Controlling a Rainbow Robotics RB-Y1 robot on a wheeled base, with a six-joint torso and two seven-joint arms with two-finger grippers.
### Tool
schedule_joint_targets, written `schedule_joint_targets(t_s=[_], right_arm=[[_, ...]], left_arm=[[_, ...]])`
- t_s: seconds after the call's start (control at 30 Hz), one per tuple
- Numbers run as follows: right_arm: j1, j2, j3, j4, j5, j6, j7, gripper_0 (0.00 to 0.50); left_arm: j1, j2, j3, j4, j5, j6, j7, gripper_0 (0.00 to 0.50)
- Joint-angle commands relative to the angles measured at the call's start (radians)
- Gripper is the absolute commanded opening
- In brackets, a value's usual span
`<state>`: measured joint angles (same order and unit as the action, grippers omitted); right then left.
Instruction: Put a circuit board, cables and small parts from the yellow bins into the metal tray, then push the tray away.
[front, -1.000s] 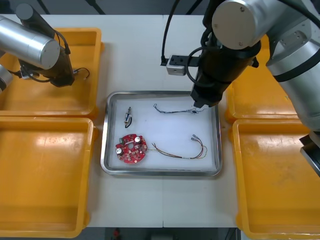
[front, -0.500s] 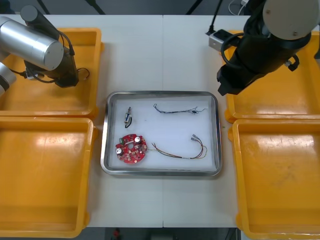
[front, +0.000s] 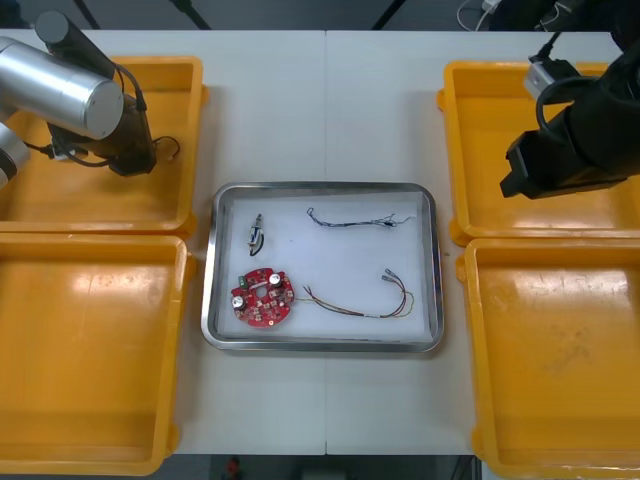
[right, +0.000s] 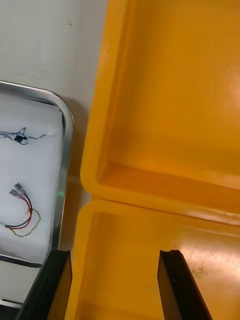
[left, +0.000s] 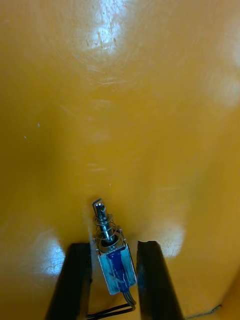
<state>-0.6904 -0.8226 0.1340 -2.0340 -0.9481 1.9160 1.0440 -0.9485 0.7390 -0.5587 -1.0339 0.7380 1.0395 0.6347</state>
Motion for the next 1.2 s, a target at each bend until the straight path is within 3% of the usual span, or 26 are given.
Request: schedule_joint_targets(t_s=[0.03,0.4,0.7,0.93,1.2], right_arm=[[0.114,-0.064,-0.1,-0.103,-0.014,0.004,-0.088,0.5],[0.351,-0.113,-0.254,-0.224,-0.009,0.004,-0.122,0.5],[0.499,-0.124,-0.375,-0.236,-0.041,0.004,-0.098,0.5],[0.535,-0.124,-0.386,-0.236,-0.02,-0.015,-0.075,0.5],[0.535,-0.124,-0.387,-0.201,-0.017,-0.049,-0.047,0.5]], left_arm=[[-0.021,-0.018,-0.056,0.018,0.009,-0.016,-0.078,0.0],[-0.024,-0.009,-0.056,0.025,0.017,0.002,-0.133,0.0],[-0.036,0.102,-0.007,-0.092,0.107,0.183,-0.362,0.0],[-0.035,0.197,0.049,-0.221,0.198,0.3,-0.478,0.0],[-0.035,0.278,0.122,-0.393,0.218,0.464,-0.668,0.0]])
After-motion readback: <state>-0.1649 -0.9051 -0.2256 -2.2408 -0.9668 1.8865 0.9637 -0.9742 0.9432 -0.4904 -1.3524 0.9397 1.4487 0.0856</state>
